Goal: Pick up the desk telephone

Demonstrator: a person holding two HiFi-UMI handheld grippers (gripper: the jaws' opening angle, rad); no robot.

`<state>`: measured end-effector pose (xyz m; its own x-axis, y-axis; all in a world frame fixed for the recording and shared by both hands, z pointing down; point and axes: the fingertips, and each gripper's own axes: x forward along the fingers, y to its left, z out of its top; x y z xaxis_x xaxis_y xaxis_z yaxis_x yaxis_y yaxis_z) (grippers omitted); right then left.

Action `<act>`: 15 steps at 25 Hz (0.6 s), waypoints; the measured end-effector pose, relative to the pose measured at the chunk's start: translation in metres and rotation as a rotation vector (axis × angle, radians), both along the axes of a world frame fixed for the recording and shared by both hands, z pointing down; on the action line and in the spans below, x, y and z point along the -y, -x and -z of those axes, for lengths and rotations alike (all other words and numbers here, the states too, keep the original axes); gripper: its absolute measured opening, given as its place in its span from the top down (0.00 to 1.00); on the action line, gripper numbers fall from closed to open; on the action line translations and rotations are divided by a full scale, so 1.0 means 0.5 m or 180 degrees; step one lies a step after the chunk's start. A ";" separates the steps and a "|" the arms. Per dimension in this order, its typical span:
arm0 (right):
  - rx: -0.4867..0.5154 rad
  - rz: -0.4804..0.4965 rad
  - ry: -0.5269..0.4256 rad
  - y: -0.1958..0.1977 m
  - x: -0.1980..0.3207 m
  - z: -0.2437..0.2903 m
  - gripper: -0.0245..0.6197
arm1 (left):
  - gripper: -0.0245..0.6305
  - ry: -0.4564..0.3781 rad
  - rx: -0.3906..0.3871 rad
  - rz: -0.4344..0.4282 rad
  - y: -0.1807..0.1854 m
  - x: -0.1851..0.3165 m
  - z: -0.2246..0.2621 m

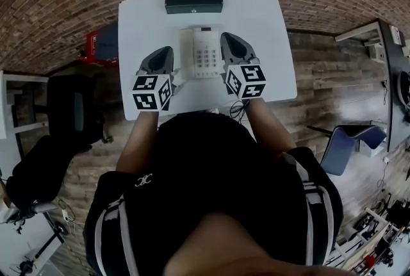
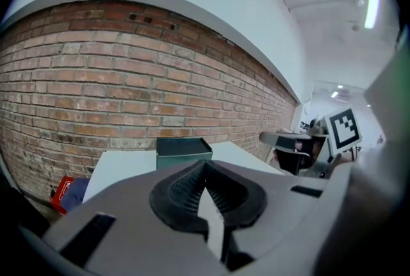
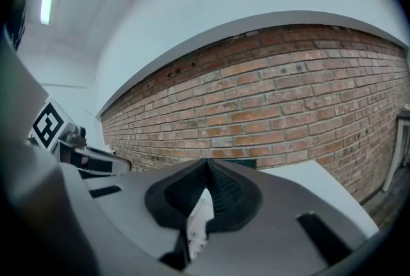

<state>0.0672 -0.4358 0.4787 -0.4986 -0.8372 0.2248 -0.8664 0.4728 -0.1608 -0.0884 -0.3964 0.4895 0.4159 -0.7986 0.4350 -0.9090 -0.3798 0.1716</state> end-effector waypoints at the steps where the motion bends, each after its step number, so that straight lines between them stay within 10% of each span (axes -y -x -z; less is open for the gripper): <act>1: -0.0020 -0.0002 0.0047 0.000 0.005 -0.011 0.96 | 0.96 0.0073 -0.0028 -0.0056 -0.001 0.005 -0.012; 15: 0.0011 0.0158 0.1050 -0.005 0.035 -0.206 0.87 | 0.96 0.0877 -0.0757 -0.0073 0.030 0.049 -0.138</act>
<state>0.0696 -0.4535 0.5819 -0.5382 -0.6942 0.4779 -0.8427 0.4363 -0.3153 -0.1034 -0.4209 0.5584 0.5478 -0.6542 0.5215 -0.8231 -0.3098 0.4761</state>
